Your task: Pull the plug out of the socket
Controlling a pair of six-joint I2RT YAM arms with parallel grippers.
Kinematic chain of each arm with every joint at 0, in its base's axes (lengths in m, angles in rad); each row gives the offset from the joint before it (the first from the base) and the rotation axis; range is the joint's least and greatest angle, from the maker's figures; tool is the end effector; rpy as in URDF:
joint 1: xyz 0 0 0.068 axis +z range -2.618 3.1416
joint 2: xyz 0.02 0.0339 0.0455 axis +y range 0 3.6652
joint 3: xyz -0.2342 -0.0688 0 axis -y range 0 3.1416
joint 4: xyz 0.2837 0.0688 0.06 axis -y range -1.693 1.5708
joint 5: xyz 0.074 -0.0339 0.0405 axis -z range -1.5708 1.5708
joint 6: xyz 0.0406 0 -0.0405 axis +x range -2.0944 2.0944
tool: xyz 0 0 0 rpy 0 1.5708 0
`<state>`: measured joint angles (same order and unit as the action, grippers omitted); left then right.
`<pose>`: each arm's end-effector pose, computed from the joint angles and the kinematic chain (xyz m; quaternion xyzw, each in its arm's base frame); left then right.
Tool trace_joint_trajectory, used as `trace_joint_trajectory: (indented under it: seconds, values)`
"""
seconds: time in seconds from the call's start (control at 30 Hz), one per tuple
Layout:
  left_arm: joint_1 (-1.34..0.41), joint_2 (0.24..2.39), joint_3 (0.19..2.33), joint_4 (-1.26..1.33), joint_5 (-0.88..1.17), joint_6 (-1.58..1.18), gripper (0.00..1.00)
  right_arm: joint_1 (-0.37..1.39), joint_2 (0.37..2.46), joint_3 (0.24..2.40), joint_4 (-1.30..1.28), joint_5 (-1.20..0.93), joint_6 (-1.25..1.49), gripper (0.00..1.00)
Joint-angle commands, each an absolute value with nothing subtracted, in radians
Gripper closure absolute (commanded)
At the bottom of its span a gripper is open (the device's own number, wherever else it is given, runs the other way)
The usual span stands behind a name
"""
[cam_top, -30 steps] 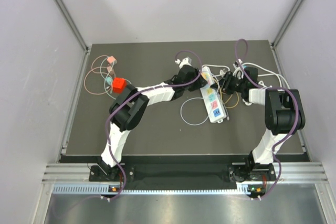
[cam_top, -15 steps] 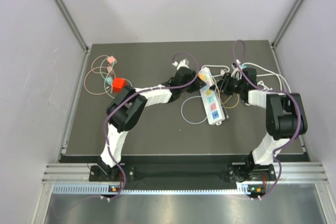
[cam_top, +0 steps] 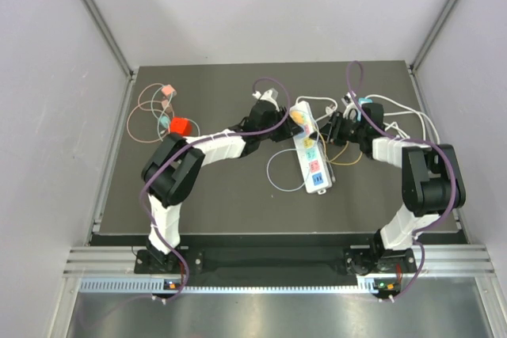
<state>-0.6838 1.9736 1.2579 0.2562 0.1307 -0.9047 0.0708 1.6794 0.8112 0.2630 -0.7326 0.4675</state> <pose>0.3592 -0.2995 0.1374 -0.0592 0.8464 -0.4144 0.3293 0.3574 0.0526 0.1093 -0.0001 0.8435 0.4211 0.3335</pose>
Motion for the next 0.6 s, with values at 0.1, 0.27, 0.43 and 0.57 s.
trace_joint_trajectory:
  seconds: [0.1,0.27,0.43,0.57]
  values:
    - [-0.637,1.891,1.266,0.109,0.363,-0.733,1.00,0.006,1.646,0.824,0.371,-0.492,0.411,1.00]
    - [-0.586,1.878,1.175,0.268,0.505,-0.965,1.00,0.009,1.648,0.825,0.370,-0.486,0.411,1.00]
    - [-0.578,1.841,1.164,0.267,0.503,-1.035,1.00,0.008,1.646,0.824,0.367,-0.472,0.405,1.00]
    - [-0.592,1.795,1.196,0.155,0.396,-0.935,1.00,0.009,1.652,0.824,0.365,-0.469,0.410,1.00]
